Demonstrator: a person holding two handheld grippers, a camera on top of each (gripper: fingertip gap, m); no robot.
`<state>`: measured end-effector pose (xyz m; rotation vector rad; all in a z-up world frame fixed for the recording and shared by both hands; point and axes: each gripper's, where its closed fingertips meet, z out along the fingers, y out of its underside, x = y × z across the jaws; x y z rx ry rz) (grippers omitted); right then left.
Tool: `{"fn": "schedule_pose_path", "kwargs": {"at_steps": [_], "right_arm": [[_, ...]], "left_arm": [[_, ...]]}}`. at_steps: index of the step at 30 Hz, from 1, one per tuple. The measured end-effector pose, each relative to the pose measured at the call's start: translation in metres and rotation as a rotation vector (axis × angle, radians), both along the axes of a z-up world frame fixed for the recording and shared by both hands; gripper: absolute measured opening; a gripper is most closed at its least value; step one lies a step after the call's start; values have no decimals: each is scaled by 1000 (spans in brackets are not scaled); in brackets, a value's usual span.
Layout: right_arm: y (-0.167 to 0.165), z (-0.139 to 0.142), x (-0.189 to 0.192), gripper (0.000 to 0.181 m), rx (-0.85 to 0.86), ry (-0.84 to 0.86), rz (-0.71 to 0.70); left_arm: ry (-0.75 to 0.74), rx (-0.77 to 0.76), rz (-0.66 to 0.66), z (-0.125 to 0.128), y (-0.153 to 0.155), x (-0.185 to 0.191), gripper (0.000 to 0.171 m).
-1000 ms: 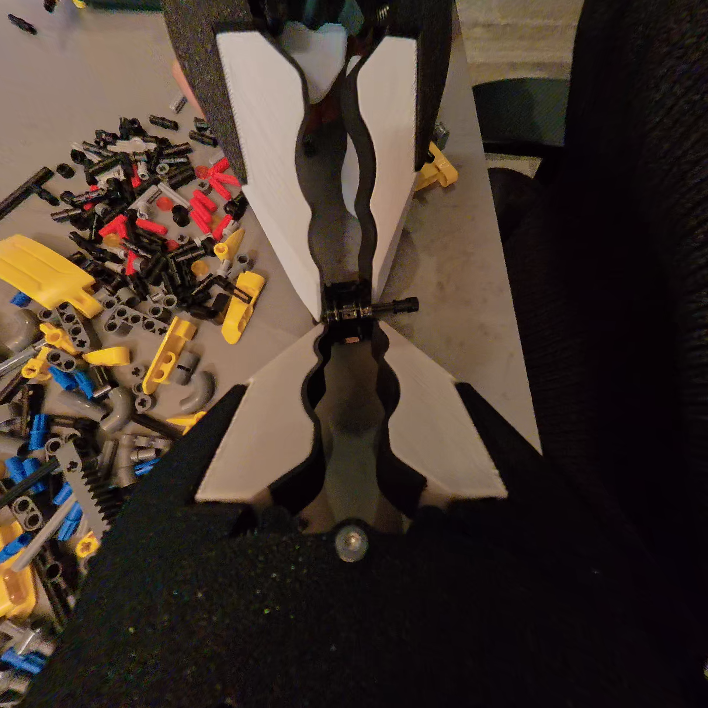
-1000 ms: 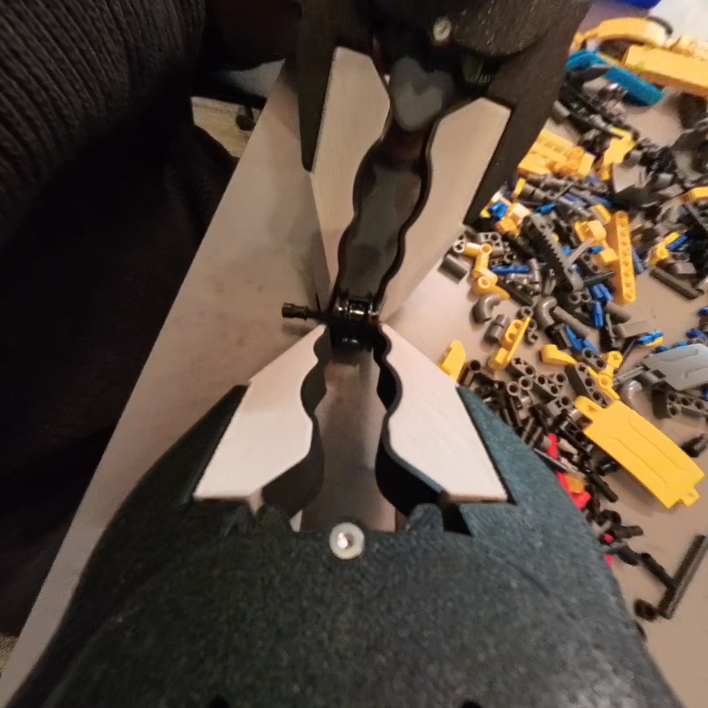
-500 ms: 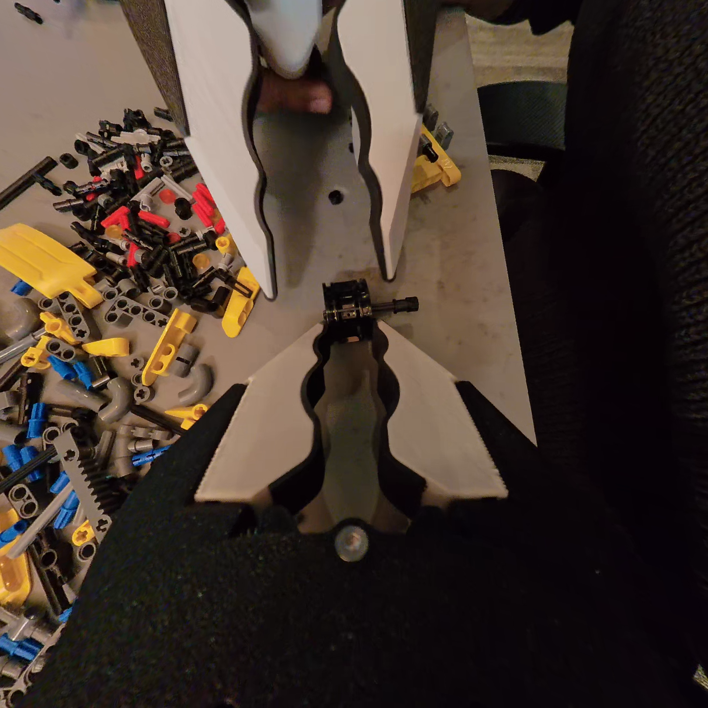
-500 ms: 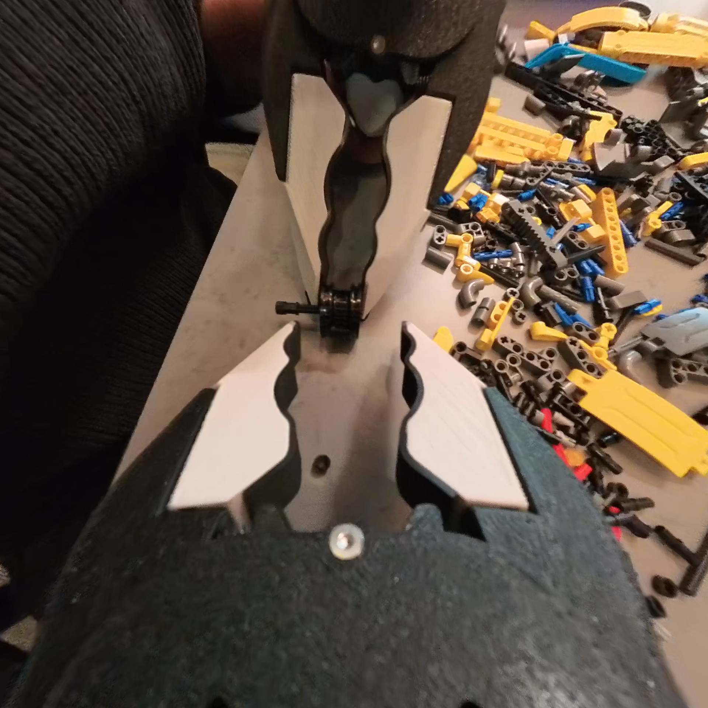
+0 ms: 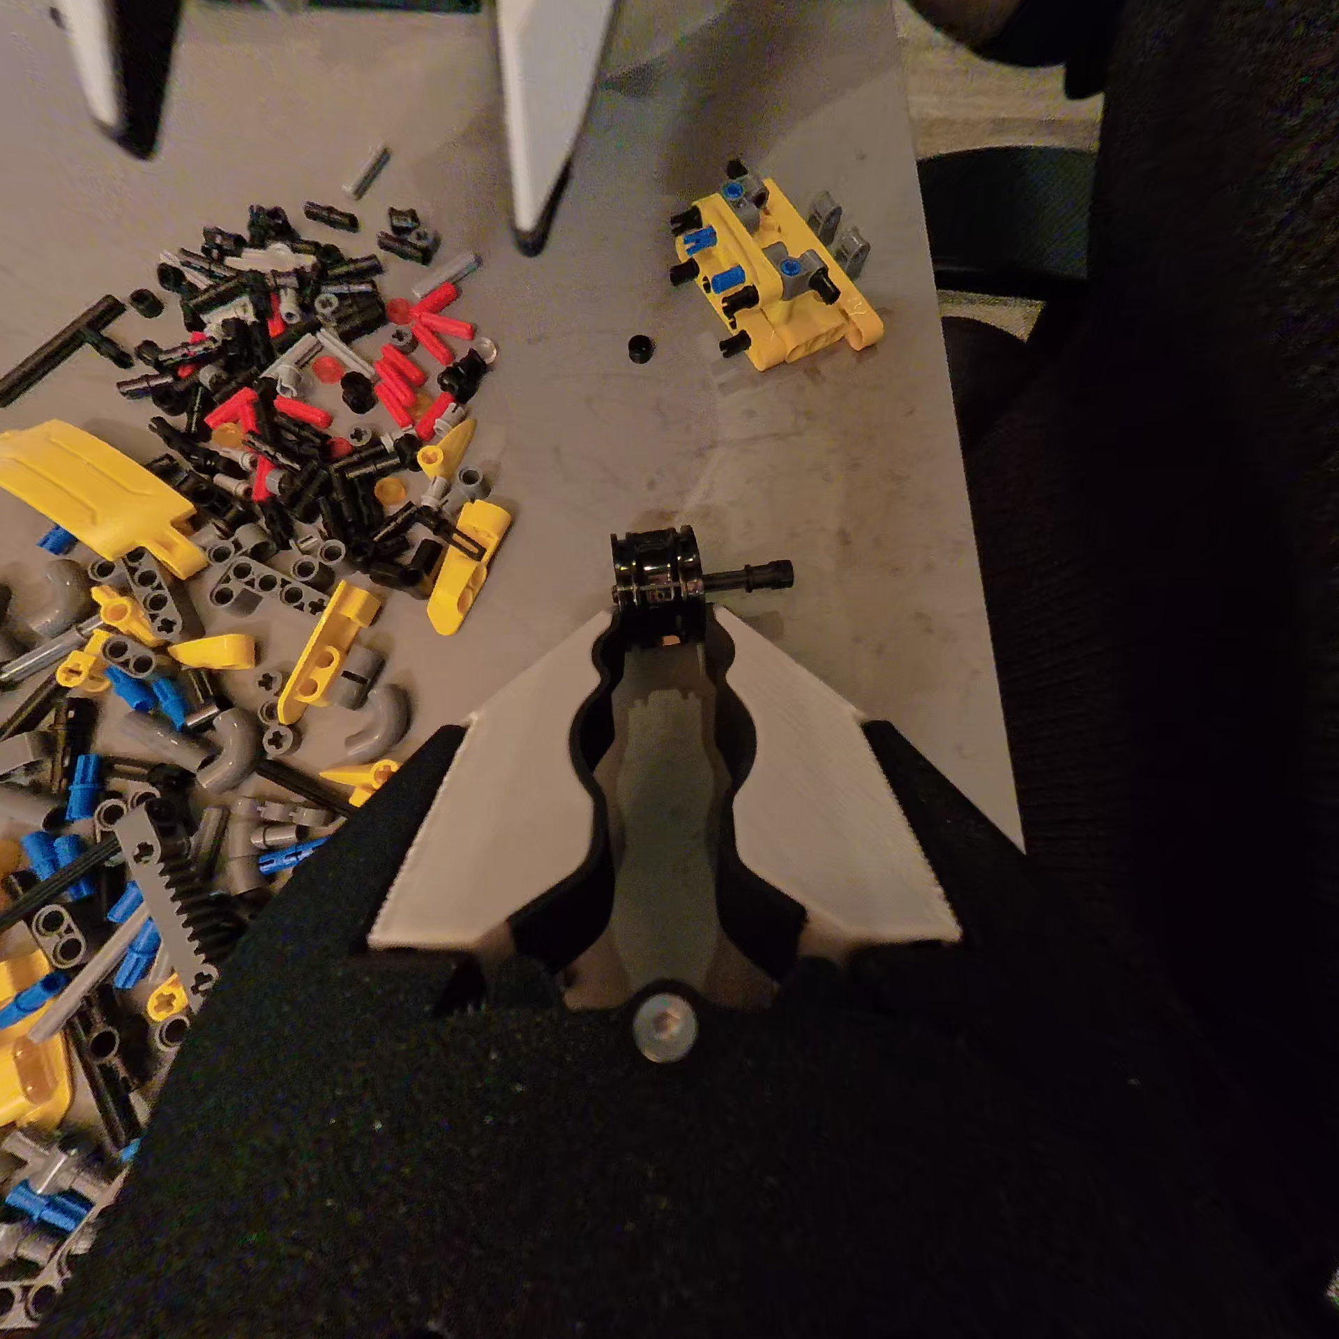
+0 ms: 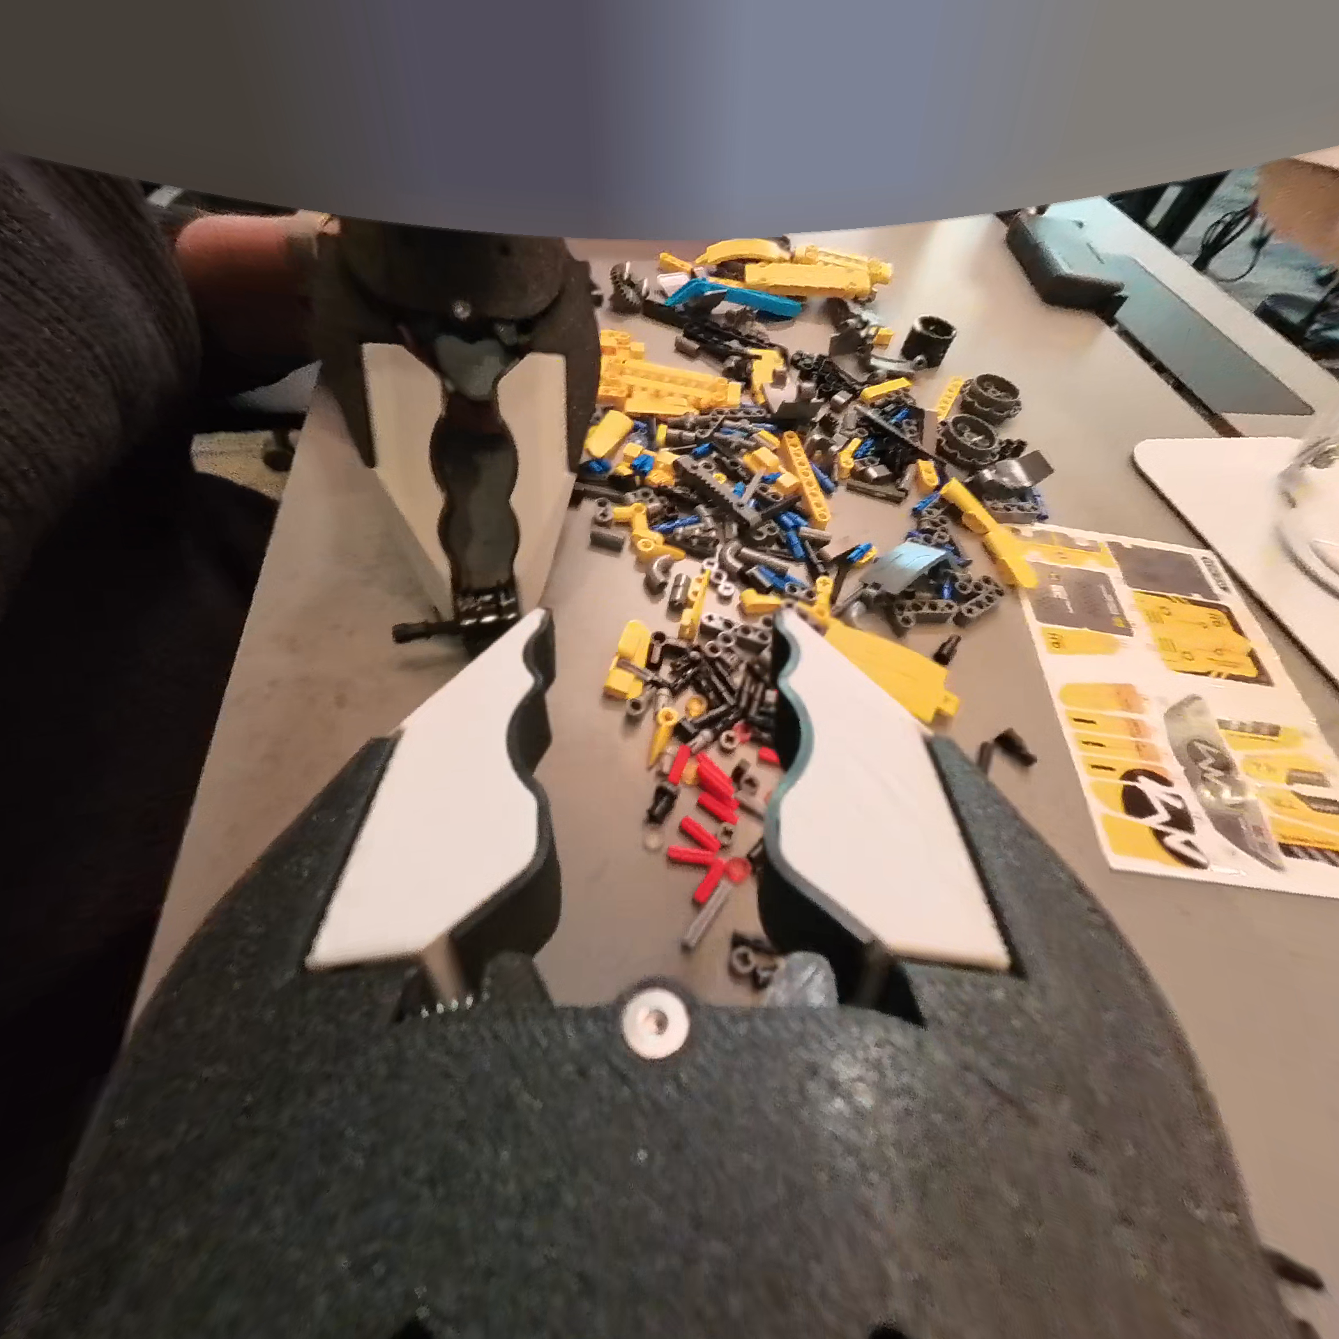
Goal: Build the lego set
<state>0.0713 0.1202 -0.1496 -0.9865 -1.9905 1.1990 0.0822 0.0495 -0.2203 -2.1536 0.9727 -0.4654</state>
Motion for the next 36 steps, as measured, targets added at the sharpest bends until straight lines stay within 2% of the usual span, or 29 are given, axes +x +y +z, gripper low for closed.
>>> {"fn": "schedule_pose_path", "kwargs": {"at_steps": [3, 8, 11, 15, 23, 27, 30, 33, 36], "right_arm": [[-15, -14, 13, 60, 0, -65, 45], [-61, -40, 23, 61, 33, -188, 204], [-74, -48, 23, 62, 73, -235, 260], [-74, -55, 16, 62, 158, -240, 263], [-75, -65, 9, 61, 173, -255, 307], [-73, -61, 10, 61, 162, -244, 315], [-73, -52, 11, 61, 94, -221, 329], [-68, -51, 12, 61, 59, -224, 322], [-61, -50, 13, 61, 72, -220, 305]], "left_arm": [[18, 9, 5, -1, 1, -1, 21], [52, 32, 7, -3, 1, -1, 22], [57, 40, 8, -3, 1, -1, 22], [61, 44, 11, -3, 1, -1, 23], [63, 29, 46, -3, -7, -7, 26], [-47, 25, 53, 8, -17, 0, 26], [-56, 93, 92, 17, -11, 2, 44], [-24, 124, 152, 17, -2, -4, 50], [-53, 117, 133, 19, -1, 3, 62]]}}
